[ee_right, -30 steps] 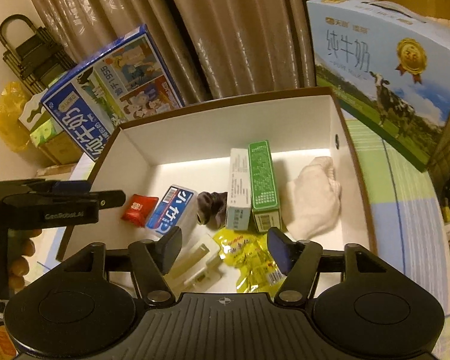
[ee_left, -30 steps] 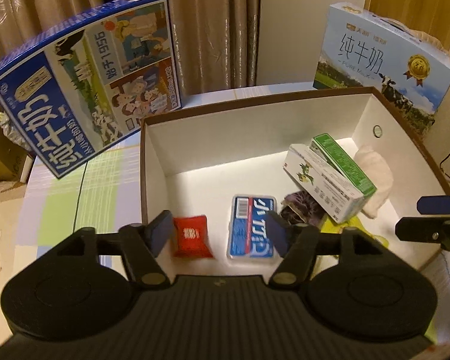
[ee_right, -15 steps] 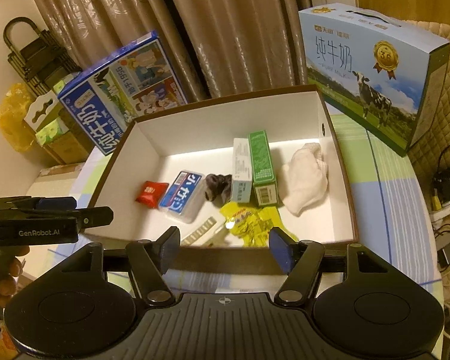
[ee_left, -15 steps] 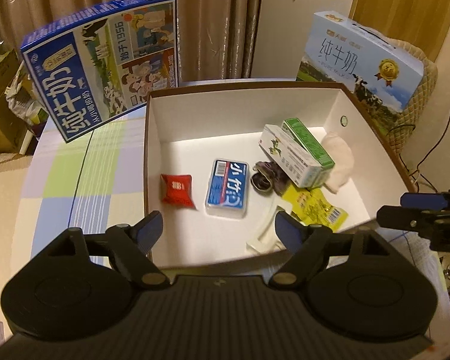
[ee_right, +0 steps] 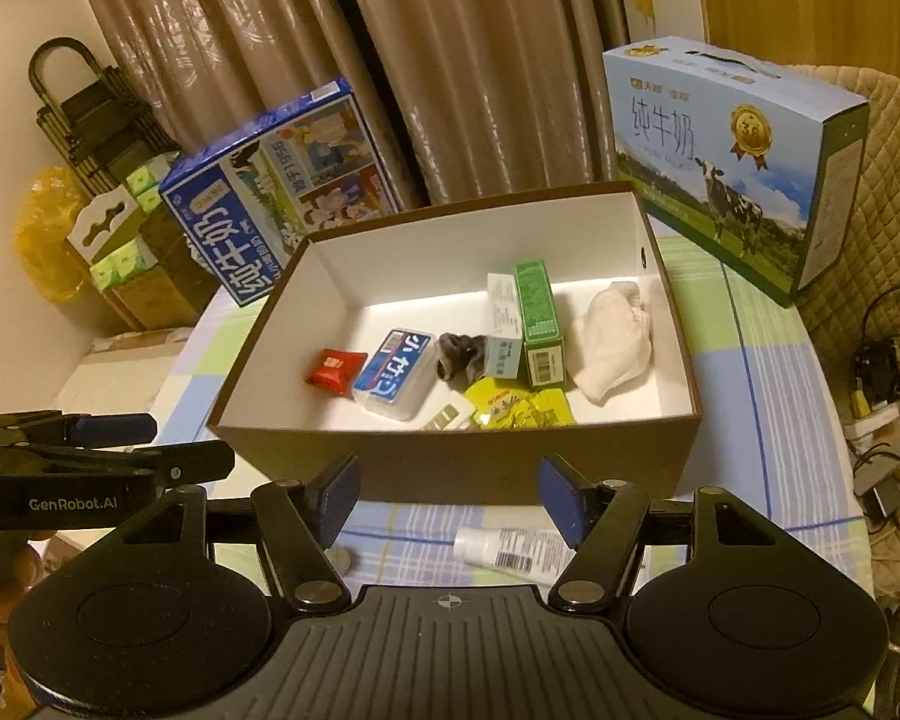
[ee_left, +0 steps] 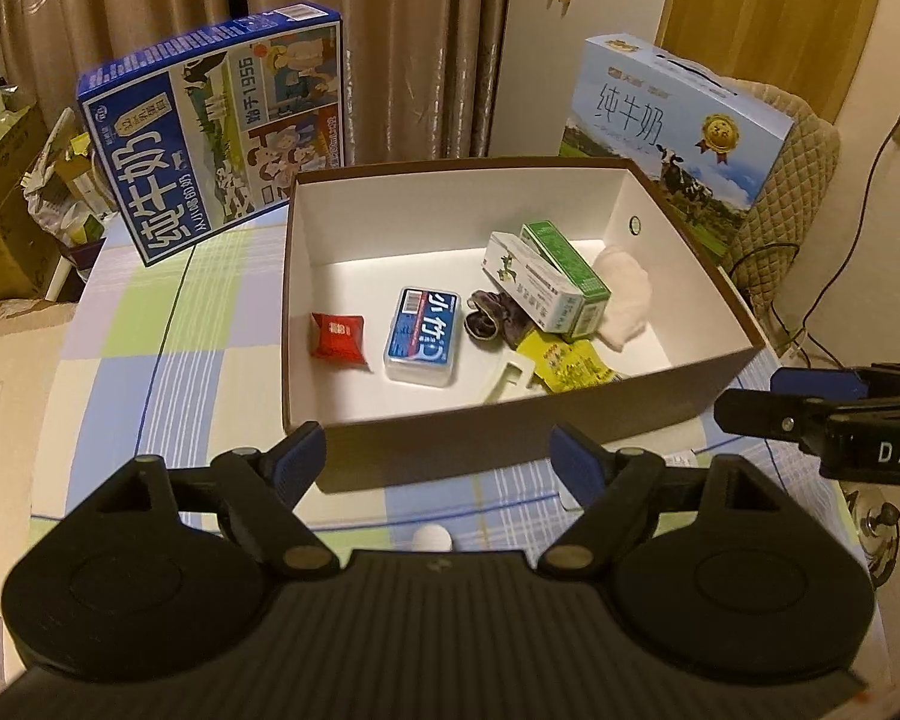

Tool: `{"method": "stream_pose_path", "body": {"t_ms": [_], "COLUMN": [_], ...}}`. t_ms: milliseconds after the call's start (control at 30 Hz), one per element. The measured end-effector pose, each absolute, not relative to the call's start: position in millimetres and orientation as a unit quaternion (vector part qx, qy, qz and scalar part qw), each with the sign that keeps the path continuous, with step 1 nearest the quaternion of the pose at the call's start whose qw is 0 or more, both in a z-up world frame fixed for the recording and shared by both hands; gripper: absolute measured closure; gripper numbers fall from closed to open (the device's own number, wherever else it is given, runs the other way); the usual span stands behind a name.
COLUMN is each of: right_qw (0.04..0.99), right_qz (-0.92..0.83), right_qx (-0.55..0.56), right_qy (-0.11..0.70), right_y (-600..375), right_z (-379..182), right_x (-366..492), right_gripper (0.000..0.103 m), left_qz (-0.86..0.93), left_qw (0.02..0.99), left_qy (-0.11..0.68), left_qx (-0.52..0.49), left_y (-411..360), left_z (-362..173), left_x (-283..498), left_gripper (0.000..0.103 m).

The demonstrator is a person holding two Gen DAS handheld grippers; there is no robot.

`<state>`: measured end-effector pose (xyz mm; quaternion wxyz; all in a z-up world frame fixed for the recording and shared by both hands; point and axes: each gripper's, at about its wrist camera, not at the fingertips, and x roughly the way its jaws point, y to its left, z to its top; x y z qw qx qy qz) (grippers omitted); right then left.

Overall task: Organize objects
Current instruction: 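Withdraw both tools from the box toward the white pill bottle and tube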

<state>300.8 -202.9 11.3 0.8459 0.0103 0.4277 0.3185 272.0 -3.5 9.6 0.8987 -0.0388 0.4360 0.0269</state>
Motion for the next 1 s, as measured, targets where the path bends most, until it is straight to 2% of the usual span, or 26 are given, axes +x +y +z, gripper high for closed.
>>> {"method": "stream_pose_path", "body": {"t_ms": [1000], "right_qw": [0.846], "right_qz": [0.3], "right_qx": [-0.015], "right_qy": [0.441], "right_y": [-241], "right_z": [7], "right_x": [235], "right_gripper": [0.04], "left_qz": [0.037], "left_qw": [0.887], "left_qy": [0.456], "left_qx": [-0.053], "left_y": [-28], "left_z": [-9], "left_x": [193], "left_gripper": [0.024]}}
